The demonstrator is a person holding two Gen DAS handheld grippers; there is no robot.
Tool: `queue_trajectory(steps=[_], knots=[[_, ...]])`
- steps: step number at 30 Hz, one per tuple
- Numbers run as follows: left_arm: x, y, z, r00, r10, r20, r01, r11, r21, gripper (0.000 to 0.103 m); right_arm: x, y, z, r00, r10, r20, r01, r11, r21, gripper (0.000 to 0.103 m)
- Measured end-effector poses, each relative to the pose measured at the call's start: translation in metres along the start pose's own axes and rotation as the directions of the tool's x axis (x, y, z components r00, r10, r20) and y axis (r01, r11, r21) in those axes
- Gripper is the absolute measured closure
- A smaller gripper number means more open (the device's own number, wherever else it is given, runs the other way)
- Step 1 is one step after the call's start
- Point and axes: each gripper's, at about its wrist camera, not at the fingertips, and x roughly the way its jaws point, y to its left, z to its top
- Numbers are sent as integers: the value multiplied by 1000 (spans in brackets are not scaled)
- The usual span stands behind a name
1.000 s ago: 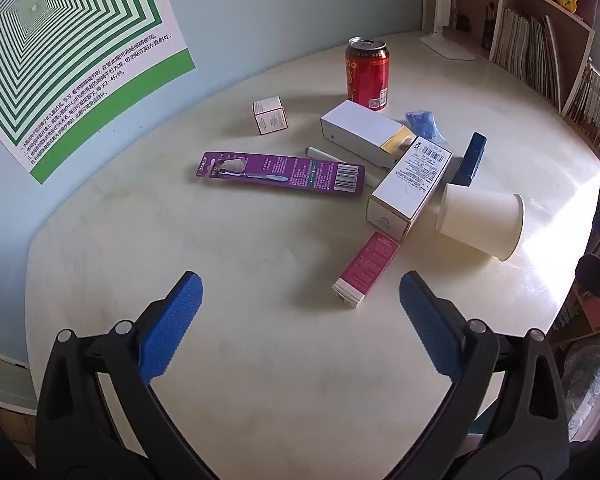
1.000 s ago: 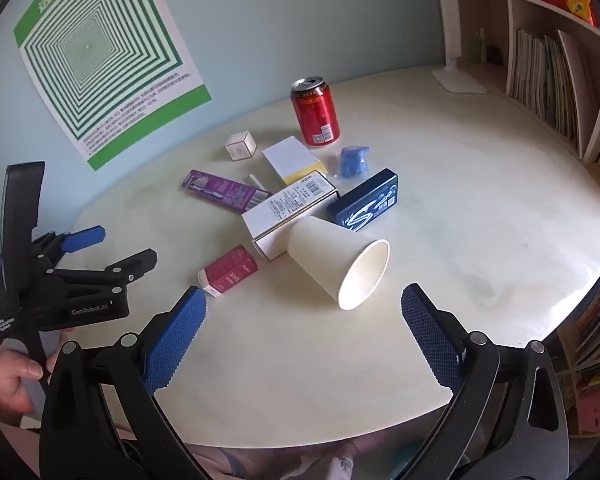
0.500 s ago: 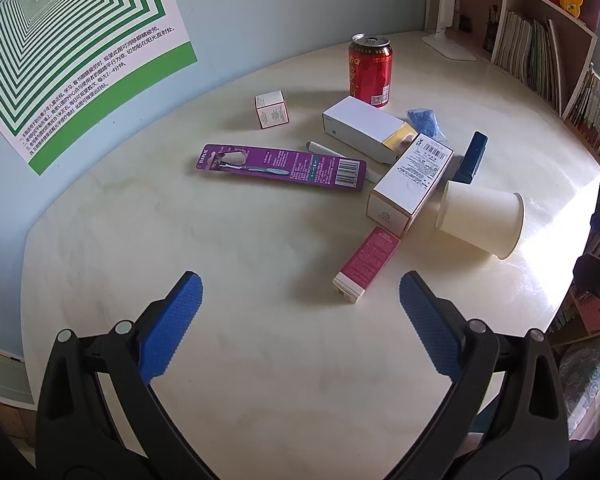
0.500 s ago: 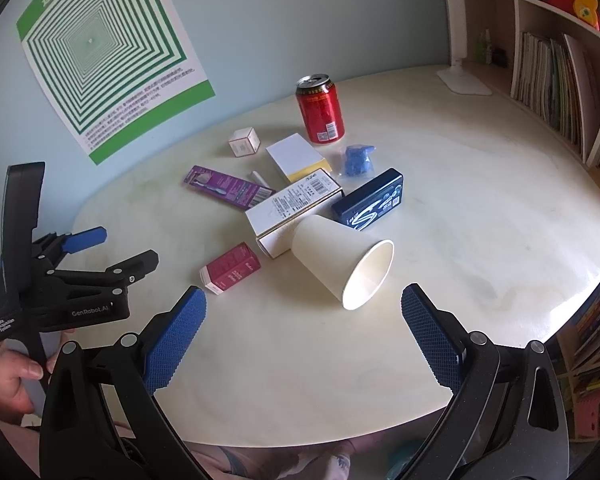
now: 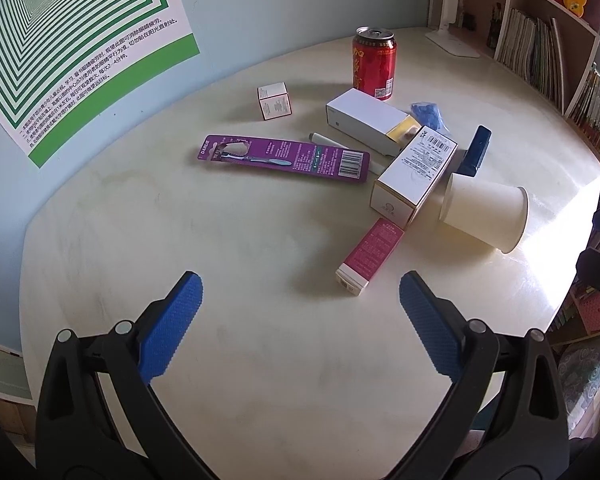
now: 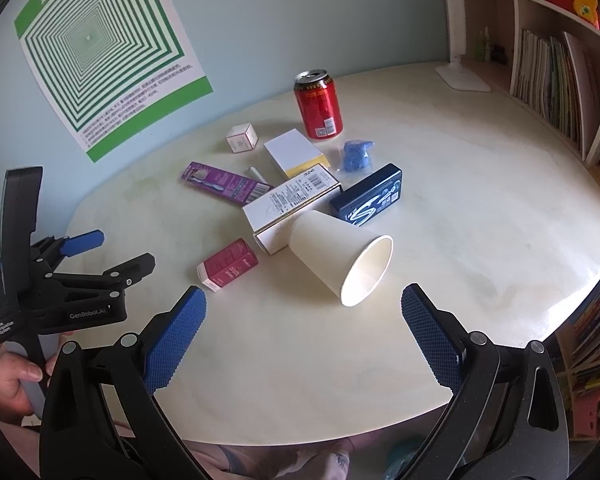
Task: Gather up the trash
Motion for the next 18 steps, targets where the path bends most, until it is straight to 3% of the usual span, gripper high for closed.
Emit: queue_trajectory(steps=[18], knots=[[4, 5, -3, 1000, -20, -17, 20, 1000, -14, 6, 12, 10, -3, 998, 27, -60, -29, 999, -19, 6]])
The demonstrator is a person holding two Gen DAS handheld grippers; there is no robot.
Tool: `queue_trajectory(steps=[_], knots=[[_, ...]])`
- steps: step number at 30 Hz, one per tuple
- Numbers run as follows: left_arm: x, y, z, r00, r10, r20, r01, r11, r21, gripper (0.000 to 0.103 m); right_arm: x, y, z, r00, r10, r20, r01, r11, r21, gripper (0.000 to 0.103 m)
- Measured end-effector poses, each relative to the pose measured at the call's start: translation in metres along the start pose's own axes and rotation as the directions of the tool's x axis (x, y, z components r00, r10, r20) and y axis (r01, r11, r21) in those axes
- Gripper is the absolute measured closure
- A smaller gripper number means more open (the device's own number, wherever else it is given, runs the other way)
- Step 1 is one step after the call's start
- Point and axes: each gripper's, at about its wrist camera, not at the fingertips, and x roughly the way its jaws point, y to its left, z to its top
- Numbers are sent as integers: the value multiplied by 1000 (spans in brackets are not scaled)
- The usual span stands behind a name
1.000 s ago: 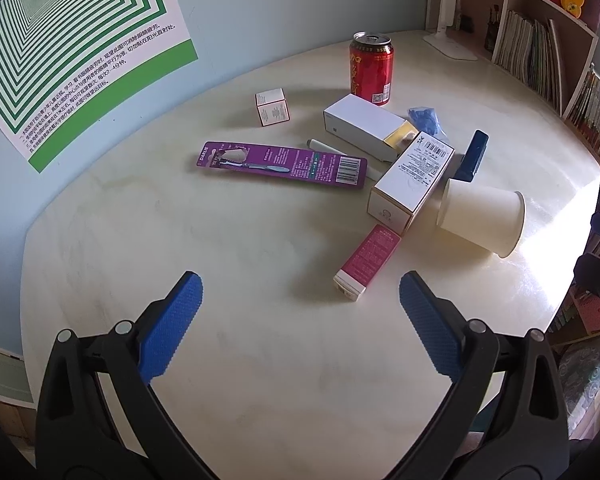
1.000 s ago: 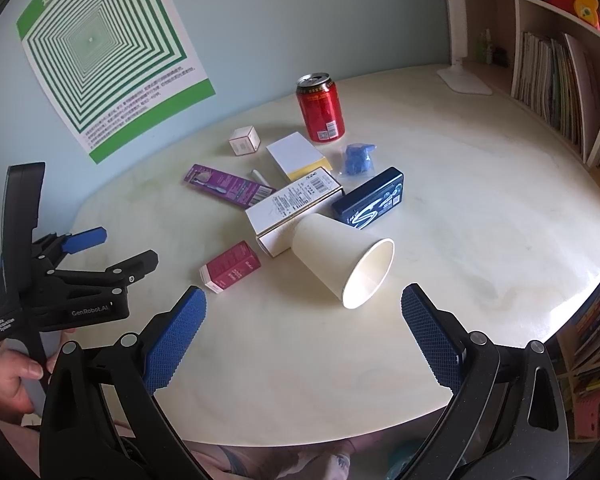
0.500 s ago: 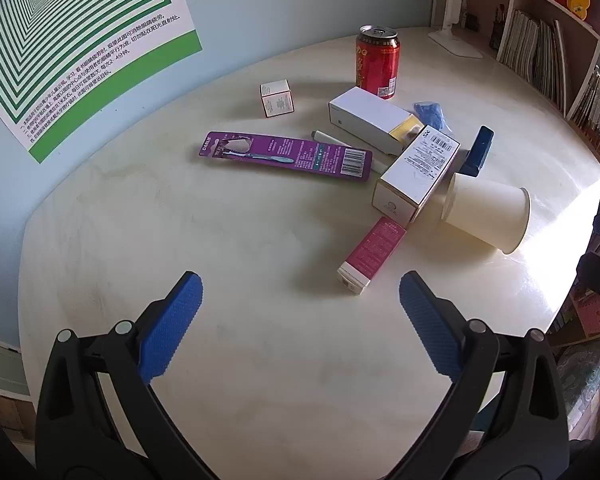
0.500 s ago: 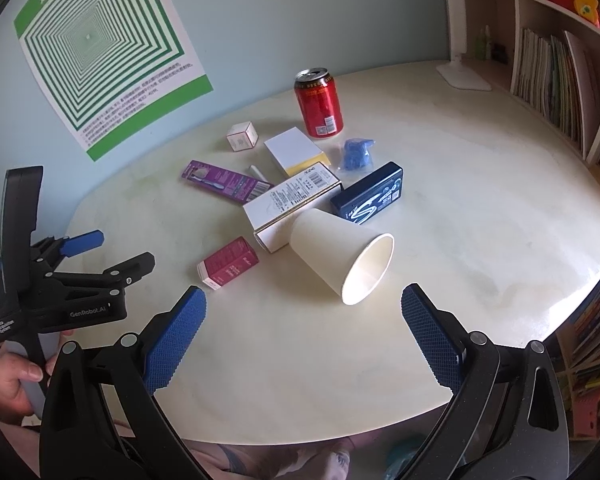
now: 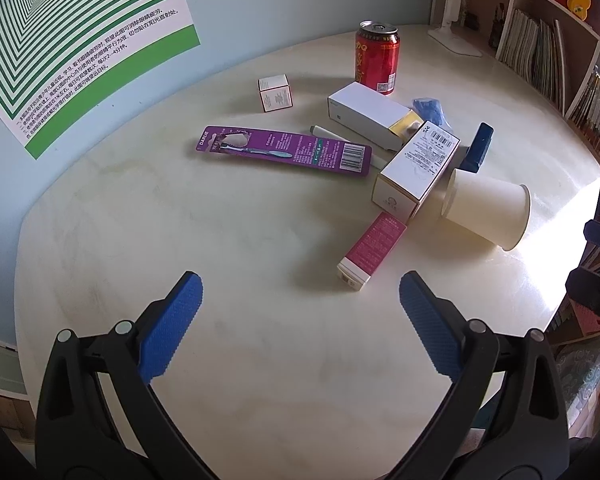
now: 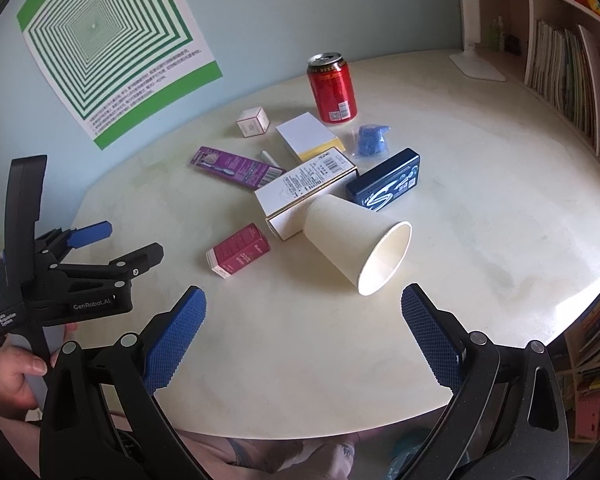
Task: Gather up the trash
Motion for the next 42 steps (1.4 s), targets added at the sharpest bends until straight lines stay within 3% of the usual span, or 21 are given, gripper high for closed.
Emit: queue_trajectory(steps=[17, 35, 42], knots=[[11, -1, 2, 1000, 6, -19, -6, 1000, 14, 7, 10, -23, 2, 999, 13, -29, -10, 995, 102, 6], [52, -5, 8, 996, -2, -88, 8, 998, 68, 7, 41, -28, 13, 997, 33, -71, -25, 995, 100, 6], [71, -13, 11, 987, -104, -126, 118, 987, 108, 7, 63, -36, 20, 994, 56, -96, -42, 989, 140, 6]])
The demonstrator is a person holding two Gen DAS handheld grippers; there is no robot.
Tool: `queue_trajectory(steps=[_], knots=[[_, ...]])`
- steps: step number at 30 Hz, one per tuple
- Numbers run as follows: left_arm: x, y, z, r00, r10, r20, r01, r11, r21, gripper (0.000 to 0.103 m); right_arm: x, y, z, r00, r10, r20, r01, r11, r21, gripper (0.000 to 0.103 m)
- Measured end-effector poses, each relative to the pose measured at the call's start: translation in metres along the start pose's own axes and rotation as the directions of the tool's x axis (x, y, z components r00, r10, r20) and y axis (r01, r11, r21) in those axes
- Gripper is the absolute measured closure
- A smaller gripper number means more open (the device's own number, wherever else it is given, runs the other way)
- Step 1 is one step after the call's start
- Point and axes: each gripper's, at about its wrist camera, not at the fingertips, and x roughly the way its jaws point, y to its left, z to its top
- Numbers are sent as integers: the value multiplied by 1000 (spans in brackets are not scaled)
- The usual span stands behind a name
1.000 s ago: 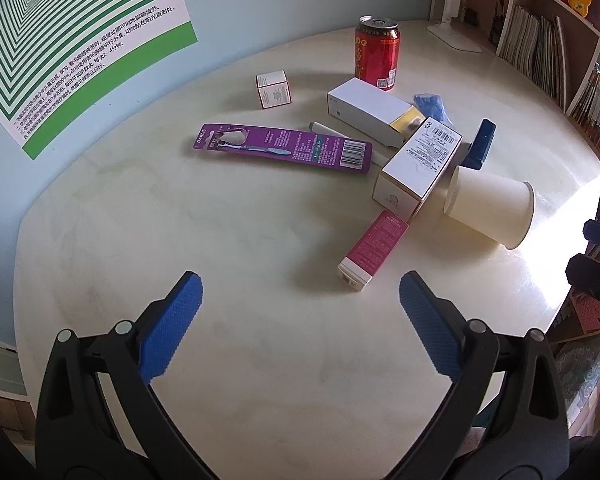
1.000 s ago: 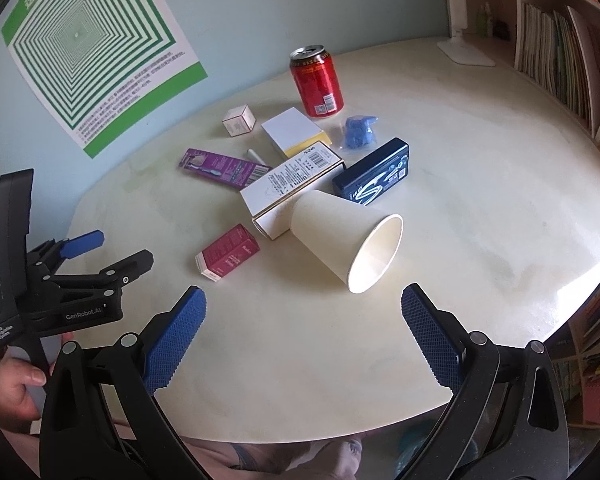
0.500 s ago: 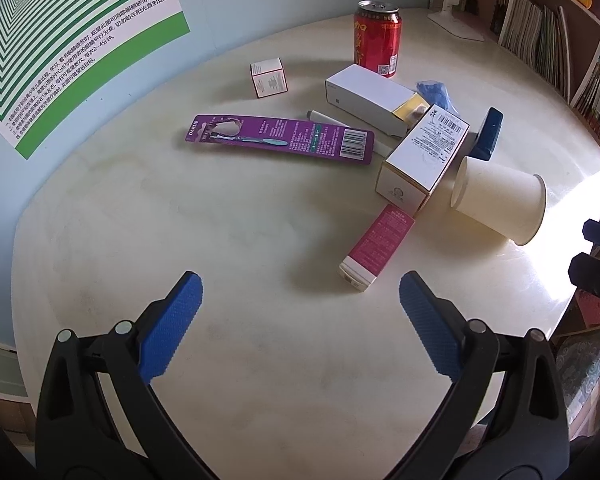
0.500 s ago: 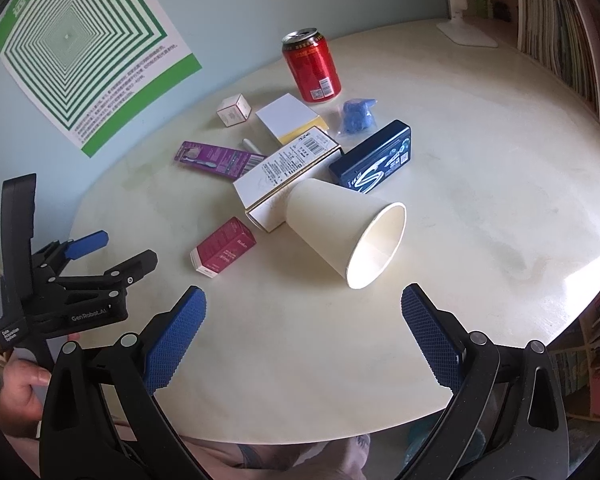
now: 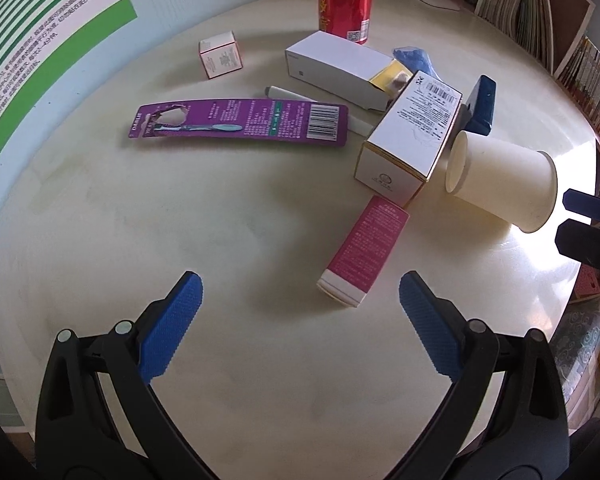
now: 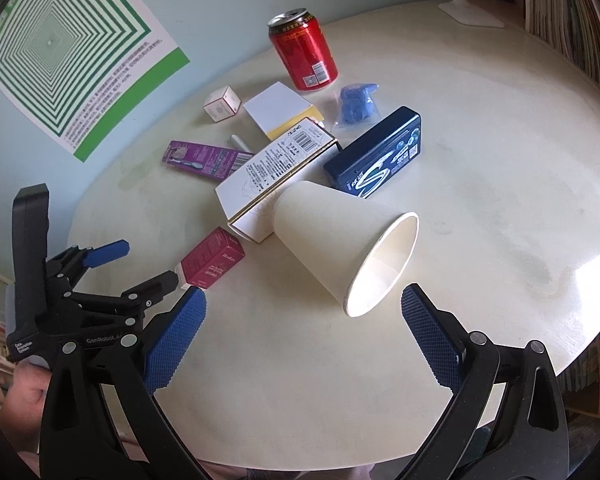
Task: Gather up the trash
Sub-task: 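Grasp the pink box with the left tool while the right tool grasps the paper cup rim, then carry the pink box and paper cup to the teal bin and release both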
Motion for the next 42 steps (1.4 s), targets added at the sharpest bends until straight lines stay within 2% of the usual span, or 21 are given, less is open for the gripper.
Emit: queue_trajectory(steps=[8, 9, 10, 11, 12, 13, 14, 15, 16, 17, 18, 19, 22, 27, 36, 42], knots=[[27, -15, 9, 999, -8, -34, 10, 997, 81, 8, 19, -1, 5, 999, 12, -33, -11, 1000, 15, 7], [29, -17, 9, 999, -4, -40, 7, 996, 90, 11, 21, -1, 6, 999, 13, -35, -12, 1000, 16, 12], [32, -17, 10, 999, -3, -51, 8, 995, 98, 15, 23, -1, 6, 999, 17, -40, -16, 1000, 18, 27], [35, -18, 11, 998, -6, -65, 12, 994, 105, 18, 25, -2, 7, 999, 19, -51, -18, 1000, 23, 34], [37, -19, 11, 997, -10, -75, 18, 994, 109, 28, 27, -3, 7, 998, 23, -58, -21, 999, 31, 39], [40, -19, 12, 996, -23, -83, 32, 993, 110, 36, 28, -4, 7, 998, 28, -59, -25, 999, 39, 39], [41, -19, 12, 995, -33, -92, 43, 993, 109, 40, 28, -5, 7, 998, 36, -57, -33, 999, 43, 42], [42, -18, 12, 994, -45, -100, 55, 993, 104, 49, 28, -5, 7, 997, 45, -55, -42, 998, 46, 52], [42, -17, 12, 993, -67, -99, 76, 992, 97, 57, 27, -5, 7, 997, 48, -53, -45, 998, 48, 67], [41, -16, 12, 992, -81, -101, 90, 992, 88, 62, 26, -5, 7, 997, 49, -52, -47, 998, 48, 74], [40, -15, 12, 990, -94, -103, 103, 991, 81, 71, 26, -5, 6, 997, 51, -51, -48, 998, 48, 85], [39, -14, 11, 989, -106, -104, 114, 991, 75, 76, 24, -6, 6, 998, 53, -46, -51, 997, 51, 86], [34, -12, 9, 984, -151, -100, 158, 986, 62, 76, 21, -6, 4, 997, 69, -36, -67, 996, 57, 93], [22, -11, 5, 984, -157, -81, 163, 984, 67, 76, 11, -4, 0, 998, 60, -10, -59, 997, 58, 98], [-1, -12, -2, 984, -171, -54, 176, 978, 116, 76, -23, -6, -17, 996, 69, 63, -75, 991, 110, 99], [-12, -40, -9, 979, -199, -45, 204, 961, 185, 76, -50, -13, -38, 991, 40, 129, -62, 983, 171, 99]])
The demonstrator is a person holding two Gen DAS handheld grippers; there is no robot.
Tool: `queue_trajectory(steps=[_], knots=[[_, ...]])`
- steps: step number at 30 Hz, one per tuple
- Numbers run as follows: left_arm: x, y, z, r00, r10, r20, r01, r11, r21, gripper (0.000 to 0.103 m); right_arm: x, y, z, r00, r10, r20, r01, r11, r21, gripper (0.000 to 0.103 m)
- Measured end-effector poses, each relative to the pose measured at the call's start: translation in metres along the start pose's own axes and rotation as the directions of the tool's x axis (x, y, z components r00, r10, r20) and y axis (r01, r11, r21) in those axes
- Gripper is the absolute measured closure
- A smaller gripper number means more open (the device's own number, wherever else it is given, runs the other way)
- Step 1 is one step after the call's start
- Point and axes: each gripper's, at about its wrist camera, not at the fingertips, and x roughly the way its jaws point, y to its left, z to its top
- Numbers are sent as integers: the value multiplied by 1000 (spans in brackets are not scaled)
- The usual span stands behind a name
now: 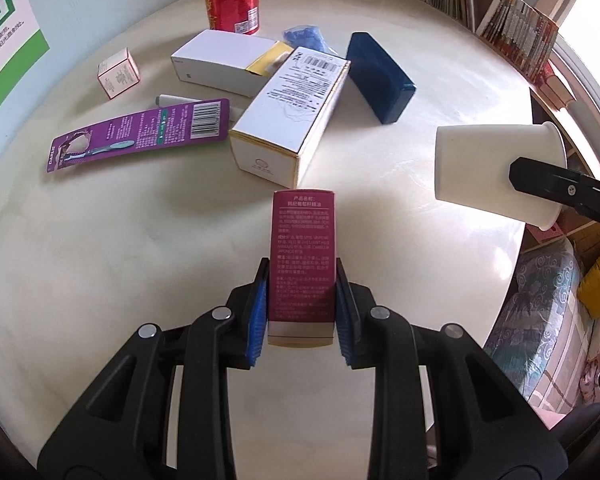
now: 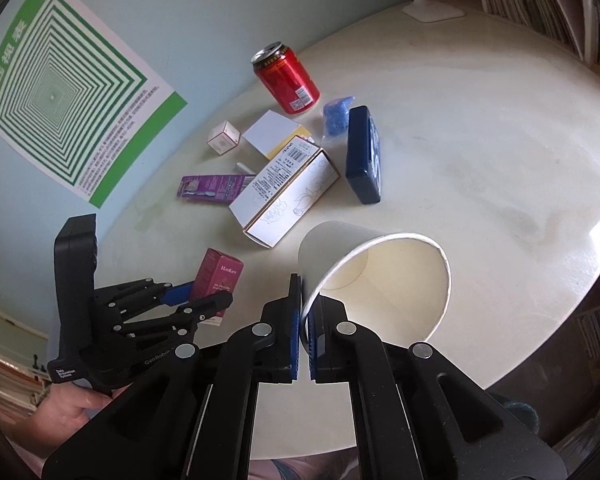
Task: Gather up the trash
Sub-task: 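Carry the pink box and paper cup to the teal bin and release both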
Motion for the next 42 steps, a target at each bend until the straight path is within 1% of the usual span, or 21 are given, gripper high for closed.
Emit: queue_trajectory(steps=[5, 10, 15, 20, 22, 25, 28, 32, 36, 39, 42], knots=[[-4, -29, 4, 999, -40, -2, 40, 994, 102, 76, -35, -15, -21, 996, -60, 67, 54, 994, 90, 99], [-4, -72, 5, 997, -73, -12, 74, 970, 233, 76, -76, -44, -51, 985, -129, 116, 105, 976, 192, 99], [-8, -126, 3, 993, -116, -18, 116, 942, 314, 76, -117, -83, -87, 972, -187, 145, 140, 949, 284, 99], [-4, -192, -12, 986, -156, -56, 165, 912, 375, 76, -156, -126, -130, 962, -223, 158, 152, 917, 368, 99], [1, -220, -17, 980, -180, -80, 197, 894, 403, 76, -169, -144, -149, 959, -239, 154, 161, 902, 400, 99], [13, -262, -27, 975, -187, -121, 222, 862, 455, 76, -184, -173, -177, 958, -251, 140, 163, 874, 458, 99], [27, -301, -40, 963, -199, -180, 263, 830, 492, 76, -195, -201, -203, 959, -258, 119, 163, 842, 514, 99], [46, -349, -62, 953, -184, -242, 291, 779, 555, 76, -202, -232, -237, 963, -252, 97, 148, 793, 591, 99], [70, -387, -84, 936, -167, -311, 330, 727, 602, 76, -205, -256, -269, 965, -247, 84, 132, 741, 659, 99], [88, -411, -100, 923, -143, -357, 350, 695, 628, 76, -207, -272, -290, 966, -248, 70, 130, 704, 698, 99], [104, -430, -112, 911, -125, -394, 369, 672, 642, 76, -209, -283, -309, 966, -251, 64, 127, 674, 727, 99]])
